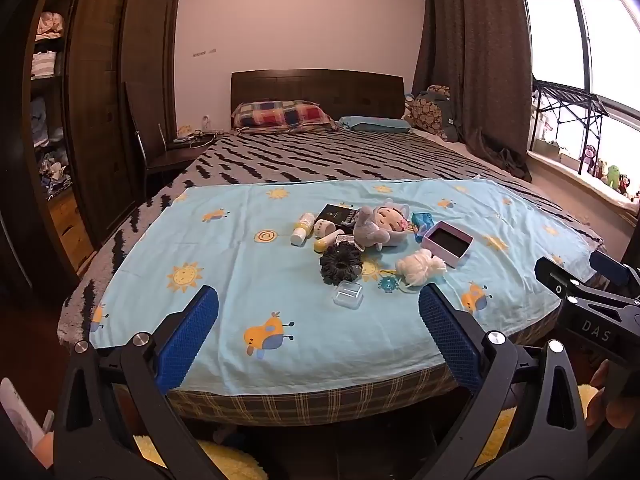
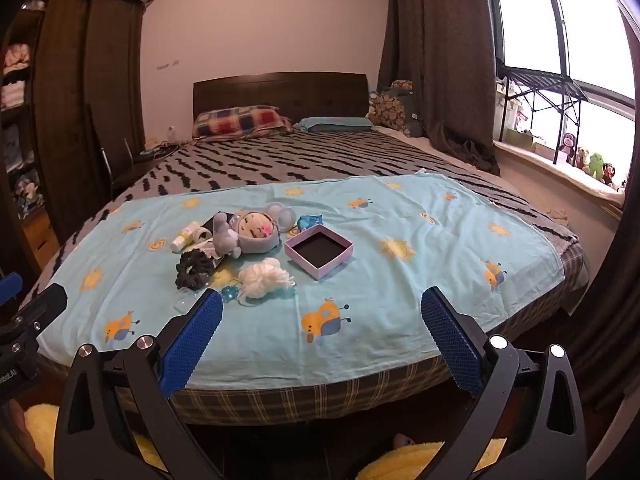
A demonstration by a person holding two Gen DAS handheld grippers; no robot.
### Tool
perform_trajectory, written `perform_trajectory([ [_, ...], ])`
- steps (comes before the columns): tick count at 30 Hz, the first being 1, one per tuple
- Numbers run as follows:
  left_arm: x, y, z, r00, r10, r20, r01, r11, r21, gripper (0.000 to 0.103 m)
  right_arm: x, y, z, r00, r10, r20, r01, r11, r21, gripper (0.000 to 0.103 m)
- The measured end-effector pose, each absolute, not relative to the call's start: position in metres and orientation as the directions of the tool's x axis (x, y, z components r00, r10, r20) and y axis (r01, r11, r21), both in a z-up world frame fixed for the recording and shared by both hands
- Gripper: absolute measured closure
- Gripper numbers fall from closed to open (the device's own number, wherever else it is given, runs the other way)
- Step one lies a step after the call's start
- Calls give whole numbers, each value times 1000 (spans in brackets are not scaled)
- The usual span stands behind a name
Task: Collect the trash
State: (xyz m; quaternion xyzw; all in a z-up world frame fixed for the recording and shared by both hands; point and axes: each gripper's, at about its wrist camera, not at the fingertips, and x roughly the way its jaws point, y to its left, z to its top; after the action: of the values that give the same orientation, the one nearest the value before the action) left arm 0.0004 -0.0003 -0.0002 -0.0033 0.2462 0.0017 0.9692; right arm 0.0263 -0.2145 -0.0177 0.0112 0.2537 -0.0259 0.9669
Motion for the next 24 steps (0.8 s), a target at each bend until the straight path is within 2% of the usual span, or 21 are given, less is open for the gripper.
perform_trajectory([
  [24, 2, 3, 2, 884, 1, -467, -7, 1000, -11, 8, 23, -212, -15, 874, -39, -484, 53, 998, 15, 3],
])
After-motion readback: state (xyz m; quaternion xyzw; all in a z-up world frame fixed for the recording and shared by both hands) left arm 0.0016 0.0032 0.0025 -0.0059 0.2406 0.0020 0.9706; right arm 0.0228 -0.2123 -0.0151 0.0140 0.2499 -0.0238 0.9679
